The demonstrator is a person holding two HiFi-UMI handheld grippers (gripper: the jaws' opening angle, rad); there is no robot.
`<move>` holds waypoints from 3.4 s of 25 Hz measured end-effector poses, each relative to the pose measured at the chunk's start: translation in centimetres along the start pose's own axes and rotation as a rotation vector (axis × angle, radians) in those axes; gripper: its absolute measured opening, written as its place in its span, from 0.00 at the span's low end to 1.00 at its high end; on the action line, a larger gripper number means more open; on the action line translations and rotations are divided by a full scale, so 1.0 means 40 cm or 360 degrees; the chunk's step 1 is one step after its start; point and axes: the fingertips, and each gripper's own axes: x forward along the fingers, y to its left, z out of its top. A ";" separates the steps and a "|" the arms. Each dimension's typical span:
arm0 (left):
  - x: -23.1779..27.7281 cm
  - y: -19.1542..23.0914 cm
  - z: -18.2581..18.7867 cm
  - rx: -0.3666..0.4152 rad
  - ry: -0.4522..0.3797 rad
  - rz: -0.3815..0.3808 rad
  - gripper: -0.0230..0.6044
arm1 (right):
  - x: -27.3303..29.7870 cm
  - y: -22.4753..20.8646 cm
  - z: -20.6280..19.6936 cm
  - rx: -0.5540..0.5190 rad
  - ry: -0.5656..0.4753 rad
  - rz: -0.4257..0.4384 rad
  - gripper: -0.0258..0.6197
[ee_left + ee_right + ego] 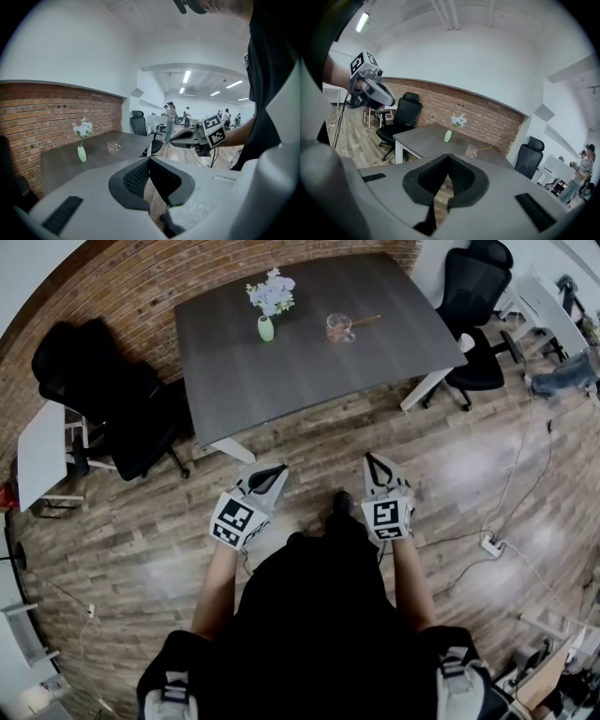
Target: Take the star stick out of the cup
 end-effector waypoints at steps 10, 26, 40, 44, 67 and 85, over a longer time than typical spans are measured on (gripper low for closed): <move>0.139 0.034 0.076 0.0013 0.0025 0.0065 0.04 | 0.079 -0.158 -0.008 -0.0031 -0.0066 0.0063 0.04; 0.299 0.035 0.135 -0.0020 0.0055 0.0151 0.04 | 0.144 -0.329 -0.057 -0.0039 -0.0091 0.0125 0.04; 0.427 0.021 0.189 -0.0020 0.0056 0.0177 0.04 | 0.185 -0.445 -0.094 -0.0057 -0.0112 0.0165 0.04; 0.442 0.012 0.183 -0.0020 0.0058 0.0176 0.04 | 0.187 -0.456 -0.108 -0.0056 -0.0096 0.0170 0.04; 0.539 0.088 0.240 -0.0030 -0.0023 0.0092 0.04 | 0.236 -0.520 -0.083 -0.0091 -0.0034 0.0117 0.04; 0.593 0.328 0.264 -0.0051 -0.0034 0.0019 0.04 | 0.444 -0.541 0.015 -0.0105 0.0010 0.0081 0.04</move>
